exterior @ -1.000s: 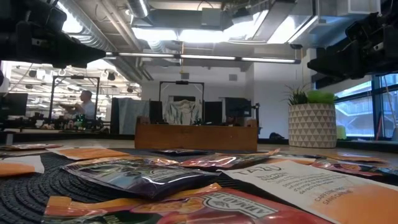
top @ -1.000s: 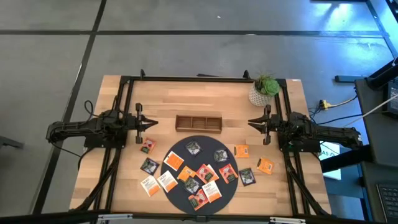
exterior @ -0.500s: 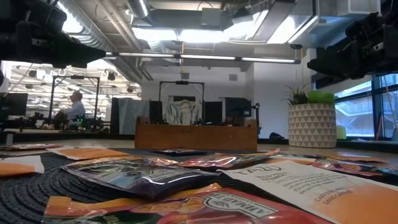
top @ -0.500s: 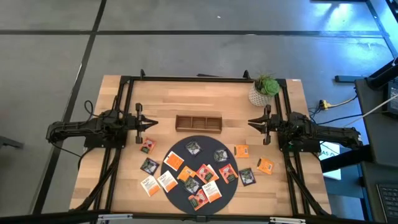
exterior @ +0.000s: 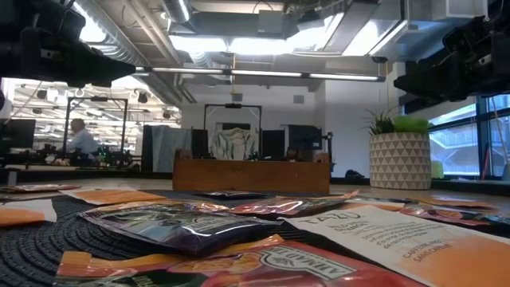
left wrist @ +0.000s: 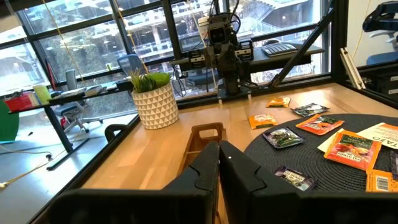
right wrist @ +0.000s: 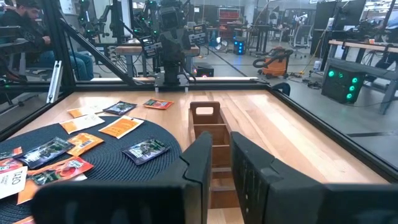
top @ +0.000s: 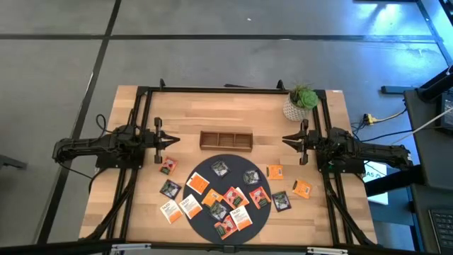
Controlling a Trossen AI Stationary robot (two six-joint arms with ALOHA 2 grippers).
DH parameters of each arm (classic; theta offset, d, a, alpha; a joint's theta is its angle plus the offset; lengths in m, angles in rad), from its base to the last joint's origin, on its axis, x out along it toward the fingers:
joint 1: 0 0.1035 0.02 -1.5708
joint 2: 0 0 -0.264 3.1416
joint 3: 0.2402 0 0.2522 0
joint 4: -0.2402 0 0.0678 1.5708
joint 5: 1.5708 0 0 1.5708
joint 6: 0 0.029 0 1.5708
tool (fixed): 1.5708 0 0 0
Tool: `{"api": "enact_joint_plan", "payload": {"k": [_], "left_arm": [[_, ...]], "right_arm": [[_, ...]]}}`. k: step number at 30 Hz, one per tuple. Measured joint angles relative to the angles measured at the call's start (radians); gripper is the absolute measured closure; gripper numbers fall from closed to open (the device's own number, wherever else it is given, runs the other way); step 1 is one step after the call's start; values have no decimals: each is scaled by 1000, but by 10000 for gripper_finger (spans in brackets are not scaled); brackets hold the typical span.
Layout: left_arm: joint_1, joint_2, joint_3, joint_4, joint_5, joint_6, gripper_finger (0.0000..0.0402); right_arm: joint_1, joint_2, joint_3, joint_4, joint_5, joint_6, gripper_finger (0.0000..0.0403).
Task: Pick & Place Tea
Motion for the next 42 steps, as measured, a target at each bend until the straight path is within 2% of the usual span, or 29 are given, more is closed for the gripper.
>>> {"api": "enact_joint_plan", "payload": {"k": [10,16,19,23,28,32,34,36,42], "left_arm": [[0,0,0,0,0,0,393],[0,0,0,0,0,0,390],[0,0,0,0,0,0,389],[0,0,0,0,0,0,393],[0,0,0,0,0,0,392],[0,0,0,8,1,0,389],[0,0,0,29,2,-1,390],[0,0,0,57,2,-36,391],[0,0,0,214,-10,-244,392]], "right_arm": [[0,0,0,19,0,186,342],[0,2,13,123,1,184,342],[0,35,81,70,33,186,342],[0,143,192,-38,77,184,342],[0,349,334,-82,212,239,342],[0,528,478,-292,322,379,342],[-1,614,545,-412,304,467,342],[-1,689,603,-494,240,550,342],[10,871,703,-541,-9,670,342]]}}
